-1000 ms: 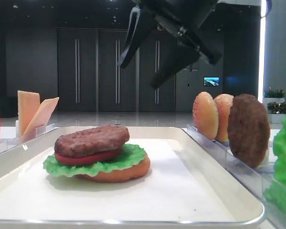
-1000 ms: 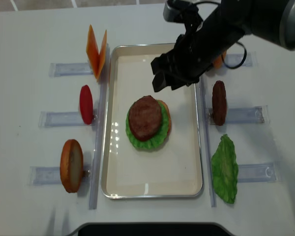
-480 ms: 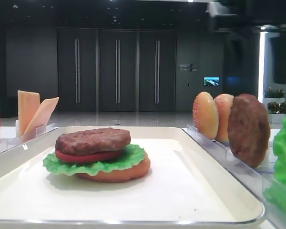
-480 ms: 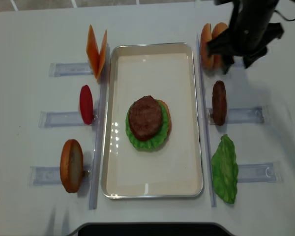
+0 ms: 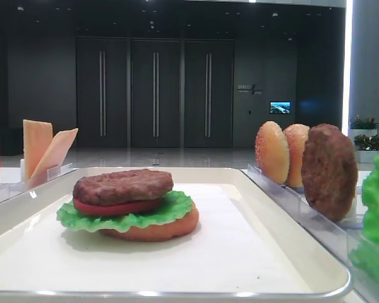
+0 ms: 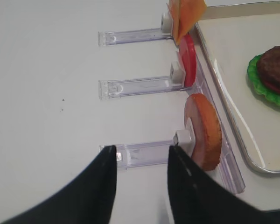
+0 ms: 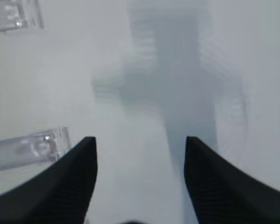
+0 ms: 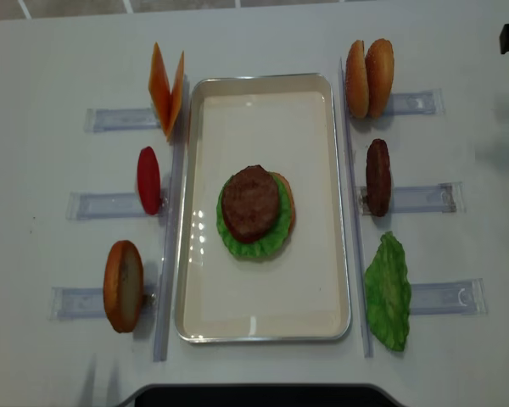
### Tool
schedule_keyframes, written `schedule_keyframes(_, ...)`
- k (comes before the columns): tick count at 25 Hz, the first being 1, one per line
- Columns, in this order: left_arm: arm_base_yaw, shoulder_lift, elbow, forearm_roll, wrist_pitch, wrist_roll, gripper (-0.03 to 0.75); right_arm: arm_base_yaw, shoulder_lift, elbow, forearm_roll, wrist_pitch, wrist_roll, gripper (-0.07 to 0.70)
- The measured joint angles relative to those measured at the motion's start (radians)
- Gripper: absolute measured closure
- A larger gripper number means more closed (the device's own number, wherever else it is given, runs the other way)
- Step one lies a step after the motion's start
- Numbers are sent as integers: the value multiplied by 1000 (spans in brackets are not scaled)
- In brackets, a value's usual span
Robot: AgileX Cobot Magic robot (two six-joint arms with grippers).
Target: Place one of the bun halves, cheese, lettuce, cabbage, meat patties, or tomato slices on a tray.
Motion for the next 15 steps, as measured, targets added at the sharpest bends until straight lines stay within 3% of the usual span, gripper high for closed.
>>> schedule_keyframes(3, 0, 0, 0, 0, 0, 0, 433, 1, -138, 143, 11, -2, -1, 234)
schedule_keyframes(10, 0, 0, 0, 0, 0, 0, 433, 42, -612, 629, 39, -27, 23, 252)
schedule_keyframes(15, 0, 0, 0, 1, 0, 0, 433, 48, -991, 818, 41, -38, 24, 258)
